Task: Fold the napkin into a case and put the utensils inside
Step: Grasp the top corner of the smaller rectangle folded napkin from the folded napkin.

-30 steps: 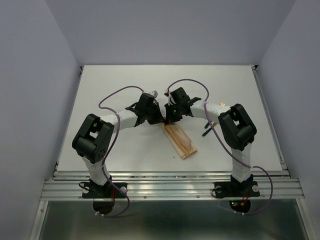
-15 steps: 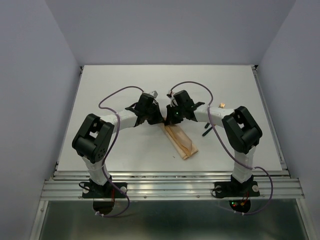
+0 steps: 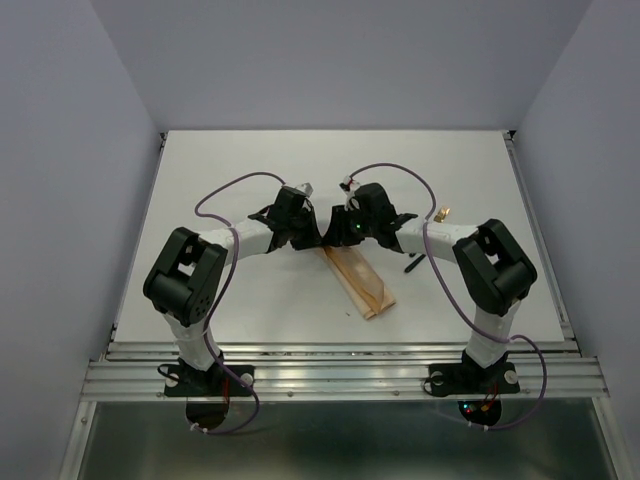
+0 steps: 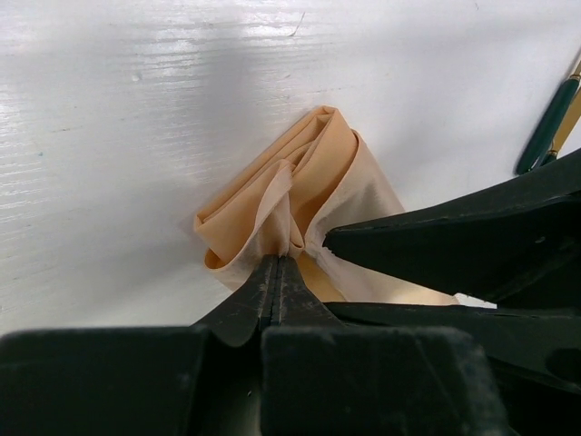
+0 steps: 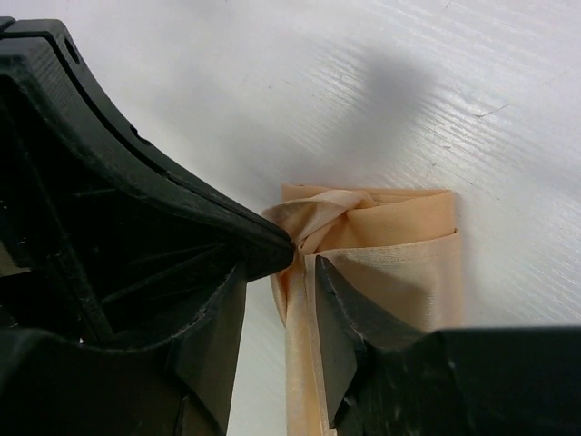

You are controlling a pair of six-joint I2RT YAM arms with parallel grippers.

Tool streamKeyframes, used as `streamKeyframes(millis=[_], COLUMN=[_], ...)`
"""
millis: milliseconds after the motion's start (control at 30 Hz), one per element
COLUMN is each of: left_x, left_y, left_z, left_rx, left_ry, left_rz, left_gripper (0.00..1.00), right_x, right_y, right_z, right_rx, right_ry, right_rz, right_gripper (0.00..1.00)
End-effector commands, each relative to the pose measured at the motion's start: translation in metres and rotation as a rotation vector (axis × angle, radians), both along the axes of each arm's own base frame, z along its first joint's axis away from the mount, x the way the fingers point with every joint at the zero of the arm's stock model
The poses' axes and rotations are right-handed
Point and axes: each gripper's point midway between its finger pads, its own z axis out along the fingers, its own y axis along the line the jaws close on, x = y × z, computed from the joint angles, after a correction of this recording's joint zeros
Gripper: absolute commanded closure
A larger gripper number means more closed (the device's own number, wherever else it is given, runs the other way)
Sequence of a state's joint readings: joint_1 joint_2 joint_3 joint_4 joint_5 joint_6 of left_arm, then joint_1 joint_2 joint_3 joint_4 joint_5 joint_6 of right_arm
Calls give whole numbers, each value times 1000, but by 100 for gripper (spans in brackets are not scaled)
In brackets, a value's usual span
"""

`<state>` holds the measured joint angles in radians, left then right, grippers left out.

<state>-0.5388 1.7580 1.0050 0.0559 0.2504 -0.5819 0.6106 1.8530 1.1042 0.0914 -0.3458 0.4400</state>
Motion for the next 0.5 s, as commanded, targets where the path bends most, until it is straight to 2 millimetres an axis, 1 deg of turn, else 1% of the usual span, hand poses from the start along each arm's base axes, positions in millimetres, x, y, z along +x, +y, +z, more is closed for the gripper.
streamKeyframes(millis=[0,100,167,200,233,267,300,333,400,467], left_x=[6,6,6,7,6,6,6,6,6,6], left_y=[1,1,1,1,2,1,1,1,1,0], left_z=[21,21,21,22,21,22,23,24,25,26], left_rx=[-12,-12,-11,-13,-13,-16,-18,-20,-23,-27], left_ry=[-60,-60,-61,-65,-61,-63,-64,-66,-66,-69], left_rz=[-14,-16,-16,-16,-15,-17,-18,-15,-17,-17], left_gripper=[100,100,100,100,100,100,100,100,100,100], right_x=[7,9,12,17,19,23,21,23,22,19], right_y=[11,8,3,-3,-9,-16,-16,-21,-20,-17], right_z=[36,41,41,46,43,41,39,36,31,22], right_rx=[79,78,66,71,70,69,72,69,65,63], right_ry=[-93,-109,-122,-133,-122,-115,-104,-96,-83,-57], right_rz=[-7,-22,-57,-82,-102,-122,-124,-137,-131,-109], right_gripper=[58,58,65,68,74,76,78,78,79,81])
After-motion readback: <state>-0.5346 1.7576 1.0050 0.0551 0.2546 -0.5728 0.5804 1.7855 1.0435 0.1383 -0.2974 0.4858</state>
